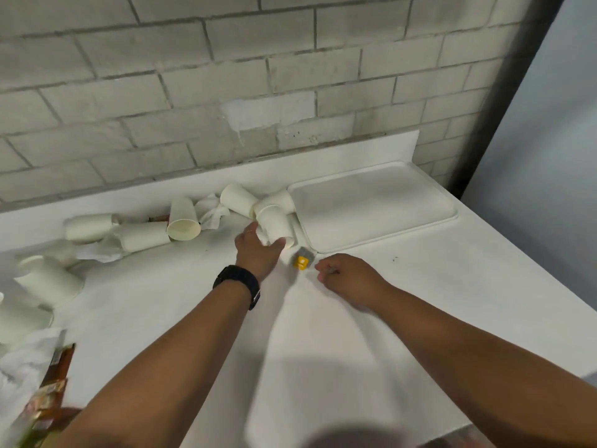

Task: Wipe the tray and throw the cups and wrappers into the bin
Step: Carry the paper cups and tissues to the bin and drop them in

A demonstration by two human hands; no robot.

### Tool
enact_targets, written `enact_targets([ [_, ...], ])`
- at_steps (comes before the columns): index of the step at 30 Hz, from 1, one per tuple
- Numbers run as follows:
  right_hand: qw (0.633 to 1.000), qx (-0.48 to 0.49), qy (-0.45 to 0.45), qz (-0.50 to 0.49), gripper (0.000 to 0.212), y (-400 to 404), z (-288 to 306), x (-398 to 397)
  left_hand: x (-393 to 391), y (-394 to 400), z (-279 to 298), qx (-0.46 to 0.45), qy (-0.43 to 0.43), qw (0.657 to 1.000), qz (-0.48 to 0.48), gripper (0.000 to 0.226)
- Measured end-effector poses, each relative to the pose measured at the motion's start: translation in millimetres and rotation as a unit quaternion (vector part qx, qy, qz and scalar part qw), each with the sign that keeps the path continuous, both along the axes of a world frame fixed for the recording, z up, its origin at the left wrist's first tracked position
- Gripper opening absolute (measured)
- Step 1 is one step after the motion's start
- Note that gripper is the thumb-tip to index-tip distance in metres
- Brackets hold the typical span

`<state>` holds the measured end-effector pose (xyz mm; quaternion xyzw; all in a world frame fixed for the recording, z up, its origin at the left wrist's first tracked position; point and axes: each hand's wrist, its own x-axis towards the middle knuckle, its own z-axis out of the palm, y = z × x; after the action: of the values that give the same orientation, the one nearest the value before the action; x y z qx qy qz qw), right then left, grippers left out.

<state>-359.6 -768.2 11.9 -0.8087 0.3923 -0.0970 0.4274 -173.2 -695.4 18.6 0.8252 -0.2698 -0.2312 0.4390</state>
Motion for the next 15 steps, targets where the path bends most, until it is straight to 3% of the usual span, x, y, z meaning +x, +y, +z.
enact_targets([
  [5,0.985,-0.119,0.084,0.096,0.052,-7.7,-0.8,29.9,25.2,-42.0,-4.1,0.043,-0.083,0.995,-0.036,0.09],
  [10,0.961,-0.178,0.148,0.15,0.058,-15.8,-1.8,51.1,42.1,-64.6,-13.6,0.098,-0.126,0.986,-0.051,0.097],
  [13,0.948,-0.205,0.186,0.158,0.059,-14.0,-7.8,56.1,43.6,-59.3,-18.0,0.09,-0.135,0.986,-0.044,0.098],
  [15,0.951,-0.223,0.165,0.135,0.051,-11.7,-13.5,55.6,40.7,-50.6,-18.3,0.068,-0.117,0.99,-0.04,0.093],
])
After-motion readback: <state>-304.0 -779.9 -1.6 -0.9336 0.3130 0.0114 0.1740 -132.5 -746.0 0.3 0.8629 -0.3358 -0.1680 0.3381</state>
